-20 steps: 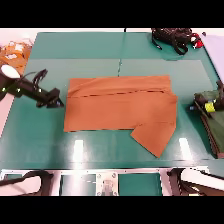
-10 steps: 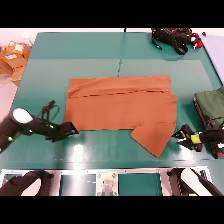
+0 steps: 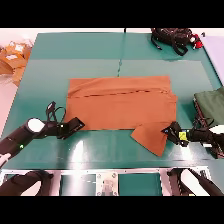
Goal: Fold the shirts.
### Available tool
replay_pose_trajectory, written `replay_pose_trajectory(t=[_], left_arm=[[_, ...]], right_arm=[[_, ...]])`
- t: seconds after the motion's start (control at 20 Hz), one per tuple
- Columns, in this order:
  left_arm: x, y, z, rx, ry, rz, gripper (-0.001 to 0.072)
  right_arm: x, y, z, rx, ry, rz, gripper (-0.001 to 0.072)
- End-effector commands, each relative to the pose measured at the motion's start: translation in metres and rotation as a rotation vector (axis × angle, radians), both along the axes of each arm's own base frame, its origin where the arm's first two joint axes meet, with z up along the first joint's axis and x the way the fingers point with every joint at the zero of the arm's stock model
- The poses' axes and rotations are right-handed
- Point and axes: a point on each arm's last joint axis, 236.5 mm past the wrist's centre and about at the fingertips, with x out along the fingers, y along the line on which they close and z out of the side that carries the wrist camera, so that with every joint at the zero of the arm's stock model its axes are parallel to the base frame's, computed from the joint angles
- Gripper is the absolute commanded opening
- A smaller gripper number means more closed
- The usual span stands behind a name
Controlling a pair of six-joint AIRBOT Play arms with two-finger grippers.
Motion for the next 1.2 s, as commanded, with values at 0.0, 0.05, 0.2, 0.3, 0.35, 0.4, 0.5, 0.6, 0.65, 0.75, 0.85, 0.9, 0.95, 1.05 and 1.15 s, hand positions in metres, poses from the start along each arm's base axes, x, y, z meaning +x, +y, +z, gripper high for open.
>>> replay_pose_trajectory(t=[0.0,0.05,0.2,0.3,0.35,0.4,0.5,0.6,0.65,0.75,0.85,0.9,0.95,1.05,1.15], left_arm=[[0.004,-0.015,-0.010,-0.086,0.057,0.060,0.0675],[0.007,-0.018,-0.008,-0.106,0.053,0.068,0.0675],[0.025,-0.010,-0.006,-0.091,-0.006,0.125,0.0601],[0.038,-0.001,-0.005,-0.067,-0.051,0.166,0.0452],[0.043,0.002,-0.005,-0.058,-0.068,0.182,0.0451],[0.046,0.005,-0.005,-0.048,-0.084,0.188,0.0276],[0.047,0.004,-0.003,-0.031,-0.113,0.142,0.0024],[0.044,-0.001,0.003,-0.020,-0.127,0.060,0.0023],[0.041,-0.004,0.007,-0.022,-0.114,0.016,0.0024],[0.031,-0.003,0.013,-0.013,-0.075,-0.081,0.0024],[0.019,0.005,0.016,0.031,-0.029,-0.174,0.0023],[0.014,0.011,0.017,0.074,-0.009,-0.212,0.0023],[0.008,0.018,0.018,0.114,0.016,-0.245,0.0023],[-0.005,0.028,0.023,0.171,0.054,-0.317,0.0023],[-0.012,0.029,0.031,0.178,0.075,-0.356,0.0023]], right_arm=[[0.012,-0.002,-0.001,-0.024,-0.054,-0.001,0.0419],[0.013,-0.003,-0.001,-0.030,-0.060,0.003,0.0419],[0.015,-0.005,-0.001,-0.039,-0.067,-0.002,0.0417],[0.016,-0.006,-0.001,-0.043,-0.071,-0.005,0.0415],[0.016,-0.006,-0.001,-0.043,-0.071,-0.005,0.0364],[0.016,-0.006,-0.001,-0.044,-0.071,-0.003,0.0266],[0.015,-0.006,0.000,-0.050,-0.086,0.037,0.0048],[0.014,-0.004,0.005,-0.044,-0.083,0.078,0.0017],[0.012,-0.005,0.008,-0.047,-0.073,0.107,0.0016],[0.006,-0.011,0.017,-0.069,-0.035,0.166,0.0016],[-0.001,-0.022,0.026,-0.108,0.010,0.175,0.0016],[-0.004,-0.025,0.032,-0.127,0.020,0.178,0.0016],[-0.007,-0.027,0.037,-0.142,0.022,0.184,0.0016],[-0.011,-0.029,0.050,-0.169,0.007,0.194,0.0016],[-0.010,-0.030,0.066,-0.192,-0.021,0.197,0.0016]])
